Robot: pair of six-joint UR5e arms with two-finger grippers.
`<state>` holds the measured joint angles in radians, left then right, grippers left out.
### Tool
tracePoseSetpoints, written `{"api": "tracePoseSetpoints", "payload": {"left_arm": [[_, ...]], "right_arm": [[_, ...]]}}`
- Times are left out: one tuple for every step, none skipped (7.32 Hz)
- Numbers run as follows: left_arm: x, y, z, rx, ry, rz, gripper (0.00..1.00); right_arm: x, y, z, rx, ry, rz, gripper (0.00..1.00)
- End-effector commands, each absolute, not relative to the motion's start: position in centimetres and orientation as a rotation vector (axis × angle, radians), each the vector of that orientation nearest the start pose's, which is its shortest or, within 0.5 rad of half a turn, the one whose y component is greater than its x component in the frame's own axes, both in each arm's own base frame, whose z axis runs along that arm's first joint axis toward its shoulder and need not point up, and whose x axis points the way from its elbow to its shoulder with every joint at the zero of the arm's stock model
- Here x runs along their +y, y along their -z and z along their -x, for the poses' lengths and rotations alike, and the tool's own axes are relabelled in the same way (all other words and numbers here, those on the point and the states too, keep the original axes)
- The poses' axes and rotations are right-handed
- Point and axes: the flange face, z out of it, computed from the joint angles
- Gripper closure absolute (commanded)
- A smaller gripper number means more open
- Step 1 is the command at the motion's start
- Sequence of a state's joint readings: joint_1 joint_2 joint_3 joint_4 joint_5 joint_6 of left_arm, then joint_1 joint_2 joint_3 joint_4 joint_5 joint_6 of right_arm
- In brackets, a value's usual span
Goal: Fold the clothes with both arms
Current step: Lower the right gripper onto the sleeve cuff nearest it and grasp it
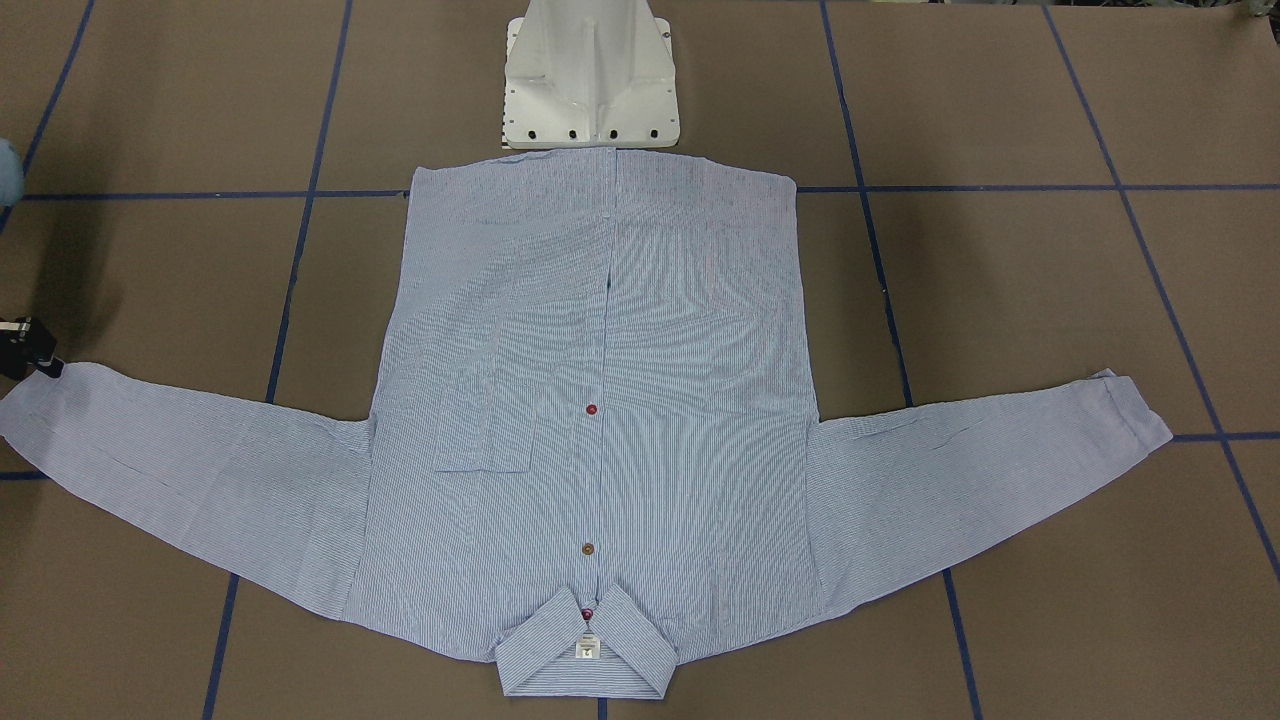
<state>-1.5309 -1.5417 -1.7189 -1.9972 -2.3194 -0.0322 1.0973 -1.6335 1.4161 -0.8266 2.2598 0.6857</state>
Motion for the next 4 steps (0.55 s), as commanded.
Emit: {"api": "tracePoseSetpoints", "payload": {"left_arm": [[-50.23,-55.11,4.55,0.748,-0.211,-0.494,0.01],[-50.17,-55.18,4.63,0.748,-0.209,-0.493,0.01],[-50.17,-55.19,4.63,0.748,-0.209,-0.493,0.01],[-50.16,-55.11,4.63,0.748,-0.210,-0.494,0.01]], "right_arm": [[-45.92,-68.86,15.69,-0.837,-0.018,-0.053,0.68],[-45.87,-68.83,15.66,-0.838,-0.018,-0.054,0.73],[-45.90,-68.78,15.60,-0.838,-0.019,-0.055,0.79],[-45.83,-68.69,15.48,-0.839,-0.020,-0.056,0.82]]}}
